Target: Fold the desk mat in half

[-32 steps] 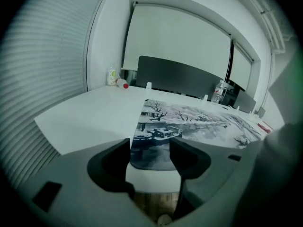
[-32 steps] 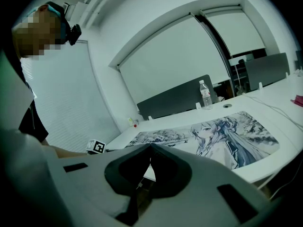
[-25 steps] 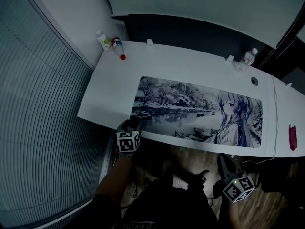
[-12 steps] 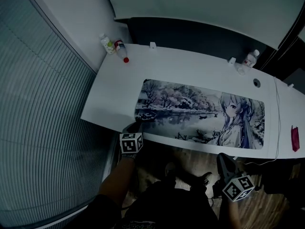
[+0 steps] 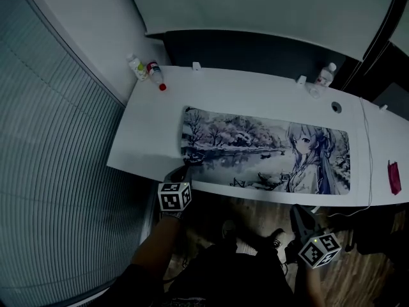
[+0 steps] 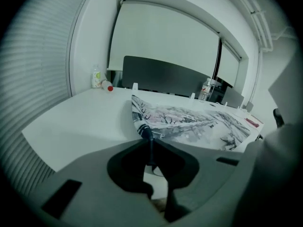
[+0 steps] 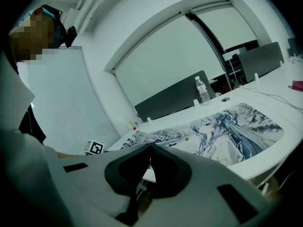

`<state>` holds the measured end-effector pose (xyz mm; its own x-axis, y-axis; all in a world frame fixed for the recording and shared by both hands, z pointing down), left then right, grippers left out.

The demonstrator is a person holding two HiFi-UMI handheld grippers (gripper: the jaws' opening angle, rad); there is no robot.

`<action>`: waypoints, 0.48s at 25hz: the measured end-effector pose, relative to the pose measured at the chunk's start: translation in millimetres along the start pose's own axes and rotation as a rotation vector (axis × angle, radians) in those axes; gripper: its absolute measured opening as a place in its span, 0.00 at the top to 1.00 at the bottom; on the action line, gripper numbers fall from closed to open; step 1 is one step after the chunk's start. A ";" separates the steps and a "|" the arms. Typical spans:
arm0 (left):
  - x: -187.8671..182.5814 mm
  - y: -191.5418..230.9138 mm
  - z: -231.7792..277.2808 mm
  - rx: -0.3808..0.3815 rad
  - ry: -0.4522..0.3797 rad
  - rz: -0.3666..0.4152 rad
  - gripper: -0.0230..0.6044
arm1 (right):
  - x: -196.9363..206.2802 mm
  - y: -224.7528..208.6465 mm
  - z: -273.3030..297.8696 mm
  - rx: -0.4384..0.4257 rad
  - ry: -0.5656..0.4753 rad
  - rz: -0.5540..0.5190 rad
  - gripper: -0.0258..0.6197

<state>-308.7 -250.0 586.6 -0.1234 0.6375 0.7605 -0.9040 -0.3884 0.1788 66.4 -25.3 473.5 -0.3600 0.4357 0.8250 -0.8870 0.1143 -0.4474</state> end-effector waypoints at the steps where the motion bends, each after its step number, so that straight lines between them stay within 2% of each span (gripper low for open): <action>1: -2.8 -5.9 -1.6 0.014 -0.007 0.003 0.90 | -1.2 -0.4 -1.5 -0.002 -0.004 0.004 0.92; 12: -15.2 -72.9 -8.7 0.138 -0.051 0.021 0.91 | -16.4 -14.8 -29.4 0.007 -0.054 -0.014 0.92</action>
<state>-244.5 -225.6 556.6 -0.1176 0.5950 0.7951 -0.8359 -0.4915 0.2442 94.0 -7.8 456.4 -0.3620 0.3857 0.8486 -0.8940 0.1141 -0.4332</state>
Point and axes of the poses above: the fingertips, and each gripper's own axes: z forward along the fingers, y to its left, x out of its underside, the point moved 9 cm from there along -z, backward along the fingers, and after that the axes turned 2 degrees about -z, right-handed, at the moved point
